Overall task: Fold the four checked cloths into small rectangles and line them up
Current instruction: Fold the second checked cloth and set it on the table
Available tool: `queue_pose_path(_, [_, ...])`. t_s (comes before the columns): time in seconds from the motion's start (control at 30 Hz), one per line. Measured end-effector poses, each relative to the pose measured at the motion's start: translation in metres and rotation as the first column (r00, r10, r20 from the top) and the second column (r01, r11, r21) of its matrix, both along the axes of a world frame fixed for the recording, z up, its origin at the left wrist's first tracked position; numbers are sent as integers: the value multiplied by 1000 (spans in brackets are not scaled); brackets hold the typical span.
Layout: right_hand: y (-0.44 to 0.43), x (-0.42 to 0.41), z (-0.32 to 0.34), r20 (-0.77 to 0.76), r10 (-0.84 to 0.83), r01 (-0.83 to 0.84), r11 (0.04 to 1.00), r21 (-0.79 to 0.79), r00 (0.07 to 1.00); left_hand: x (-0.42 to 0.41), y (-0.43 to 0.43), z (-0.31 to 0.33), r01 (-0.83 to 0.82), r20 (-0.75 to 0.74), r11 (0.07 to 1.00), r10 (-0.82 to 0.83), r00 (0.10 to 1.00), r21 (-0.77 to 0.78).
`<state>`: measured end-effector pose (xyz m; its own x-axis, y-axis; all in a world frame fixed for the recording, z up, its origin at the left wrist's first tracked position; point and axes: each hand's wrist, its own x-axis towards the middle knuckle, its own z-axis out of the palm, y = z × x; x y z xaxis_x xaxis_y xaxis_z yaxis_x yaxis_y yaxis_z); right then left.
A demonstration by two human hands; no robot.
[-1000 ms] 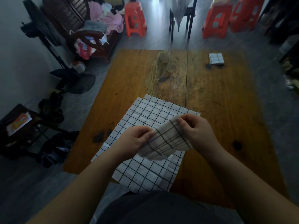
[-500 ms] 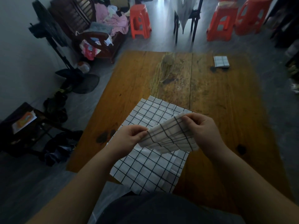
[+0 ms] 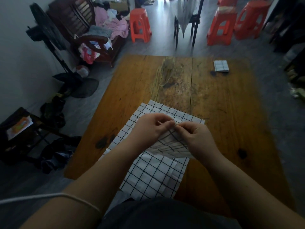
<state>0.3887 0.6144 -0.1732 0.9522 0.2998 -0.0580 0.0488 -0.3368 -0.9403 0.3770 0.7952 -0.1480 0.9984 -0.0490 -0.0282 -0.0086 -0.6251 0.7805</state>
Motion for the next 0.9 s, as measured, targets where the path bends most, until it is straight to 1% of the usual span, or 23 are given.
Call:
queue_pose_path(0.13, [-2,2,0,-23,-6,7,1000,22,1000,2,-8,-7,-74,49,995,77,996,-65])
queue_pose_path(0.2, [-3,3,-1,-25,13,-13,1000,3,1000,2,-6,-10,-102,49,992,105,993,-74])
queue_pose_path(0.3, [-4,1,-2,-13,25,-25,1000,-5,1000,1,-7,-12,-83,18,995,84,996,-53])
queue_pose_path(0.37, [-4,0,-1,-7,27,-27,1000,11,1000,0,-9,-10,-57,7,995,58,998,-85])
queue_pose_path(0.5, [-4,3,0,40,59,-56,996,-73,997,-2,-8,-9,-12,36,997,14,999,-78])
queue_pose_path(0.67, [-10,3,-5,55,115,-106,983,-148,992,1,-4,-2,-116,70,991,122,990,-73])
queue_pose_path(0.8, [-16,3,-10,48,117,-107,979,-173,992,5,12,9,-174,78,982,180,981,-78])
queue_pose_path(0.9, [-21,4,-11,42,134,-122,971,-207,990,5,26,16,-261,79,953,275,958,-155])
